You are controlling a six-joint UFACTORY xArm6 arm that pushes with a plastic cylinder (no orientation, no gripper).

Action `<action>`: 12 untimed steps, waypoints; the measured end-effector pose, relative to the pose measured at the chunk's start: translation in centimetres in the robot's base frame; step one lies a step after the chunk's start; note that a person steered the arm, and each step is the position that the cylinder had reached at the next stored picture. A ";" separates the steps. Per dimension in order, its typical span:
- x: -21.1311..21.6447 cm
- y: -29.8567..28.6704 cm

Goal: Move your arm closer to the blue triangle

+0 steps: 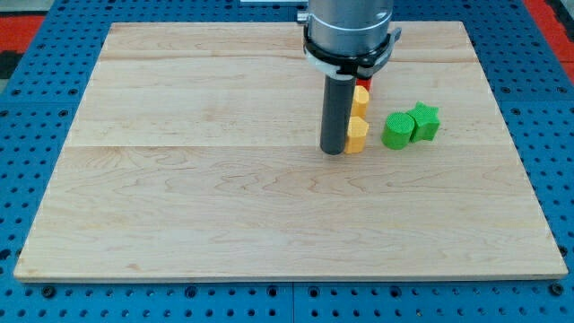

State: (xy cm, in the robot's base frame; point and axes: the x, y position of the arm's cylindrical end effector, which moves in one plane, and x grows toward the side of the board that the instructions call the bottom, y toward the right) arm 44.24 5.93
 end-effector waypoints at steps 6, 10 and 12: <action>5.7 11.0; -3.3 26.2; -14.0 22.3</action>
State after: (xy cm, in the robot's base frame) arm 30.24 28.27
